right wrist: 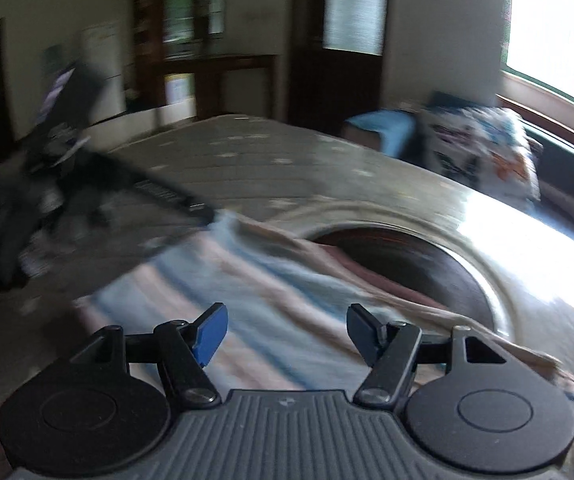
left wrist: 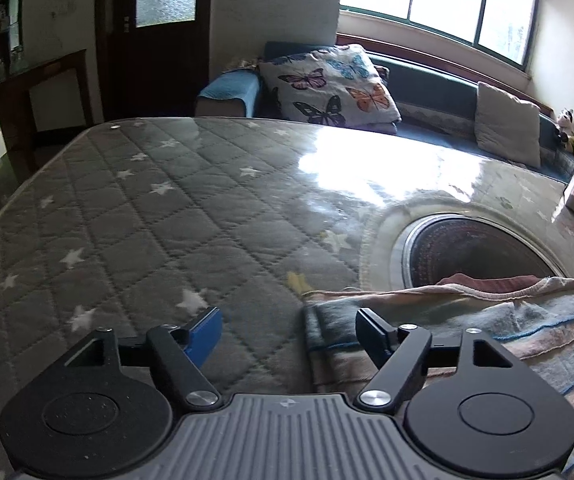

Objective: Fold clothes
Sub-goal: 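Grasp the striped towel edge with the left gripper, then lift and fold the held towel edge over the towel with the left gripper, release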

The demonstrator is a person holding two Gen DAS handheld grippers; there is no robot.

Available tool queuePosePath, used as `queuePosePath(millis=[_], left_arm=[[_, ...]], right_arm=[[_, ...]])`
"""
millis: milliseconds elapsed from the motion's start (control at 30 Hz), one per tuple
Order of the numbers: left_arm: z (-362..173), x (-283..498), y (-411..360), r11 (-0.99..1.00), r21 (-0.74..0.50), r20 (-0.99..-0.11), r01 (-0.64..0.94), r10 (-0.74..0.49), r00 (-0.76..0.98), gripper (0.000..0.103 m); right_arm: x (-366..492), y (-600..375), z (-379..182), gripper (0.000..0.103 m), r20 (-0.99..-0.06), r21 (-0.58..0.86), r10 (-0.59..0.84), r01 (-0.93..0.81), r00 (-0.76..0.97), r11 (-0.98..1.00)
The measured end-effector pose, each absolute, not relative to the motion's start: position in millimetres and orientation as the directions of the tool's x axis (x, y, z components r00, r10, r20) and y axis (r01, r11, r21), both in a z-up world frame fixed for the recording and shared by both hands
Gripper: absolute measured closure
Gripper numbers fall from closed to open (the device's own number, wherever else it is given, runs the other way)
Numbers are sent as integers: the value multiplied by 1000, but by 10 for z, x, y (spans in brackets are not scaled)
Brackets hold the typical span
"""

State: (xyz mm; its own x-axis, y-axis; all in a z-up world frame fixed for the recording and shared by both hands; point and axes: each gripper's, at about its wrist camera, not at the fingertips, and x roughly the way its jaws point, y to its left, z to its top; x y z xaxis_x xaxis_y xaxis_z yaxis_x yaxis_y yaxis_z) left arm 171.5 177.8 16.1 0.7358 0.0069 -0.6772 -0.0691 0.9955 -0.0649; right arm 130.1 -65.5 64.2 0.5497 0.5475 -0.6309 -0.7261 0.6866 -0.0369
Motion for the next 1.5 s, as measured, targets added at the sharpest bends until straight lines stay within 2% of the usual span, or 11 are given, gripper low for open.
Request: queuePosePath(millis=[300, 467, 567, 733, 833, 1033, 1133, 1267, 1300, 1367, 1500], left_arm=[[207, 1448, 1917, 990, -106, -683, -95, -3, 730, 19], [174, 1318, 1924, 983, -158, -701, -96, -43, 712, 19], [159, 1247, 1928, 975, -196, -707, -101, -70, 703, 19], [139, 1171, 1897, 960, -260, -712, -103, -118, 692, 19], [131, 1158, 1892, 943, -316, -714, -108, -161, 681, 20], [119, 1187, 1858, 894, -432, -710, -123, -253, 657, 23], [122, 1208, 1836, 866, -486, -699, -117, -305, 646, 34], [35, 1257, 1838, 805, -577, -687, -141, -385, 616, 77], [18, 1259, 1840, 798, -585, -685, -146, -390, 615, 84], [4, 1254, 1844, 792, -593, -681, -149, -393, 618, 90], [33, 1245, 1848, 793, -591, -676, -146, -389, 626, 91]], right_arm=[[797, 99, 493, 36, -658, -94, 629, -874, 414, 477], [620, 345, 374, 42, -674, -160, 615, -894, 409, 419], [539, 455, 312, 51, -683, -195, 603, -898, 412, 394], [530, 462, 333, 84, -679, -199, 592, -885, 434, 421], [580, 377, 426, 91, -670, -135, 613, -880, 420, 455], [659, 156, 675, 93, -631, -27, 662, -864, 404, 502], [676, 62, 777, 93, -612, 13, 685, -860, 396, 510], [641, -55, 842, 93, -599, 37, 703, -864, 384, 503], [628, -79, 843, 93, -599, 39, 705, -865, 380, 500], [611, -120, 828, 93, -601, 39, 704, -867, 377, 498], [665, -304, 835, 86, -602, 72, 707, -857, 371, 511]])
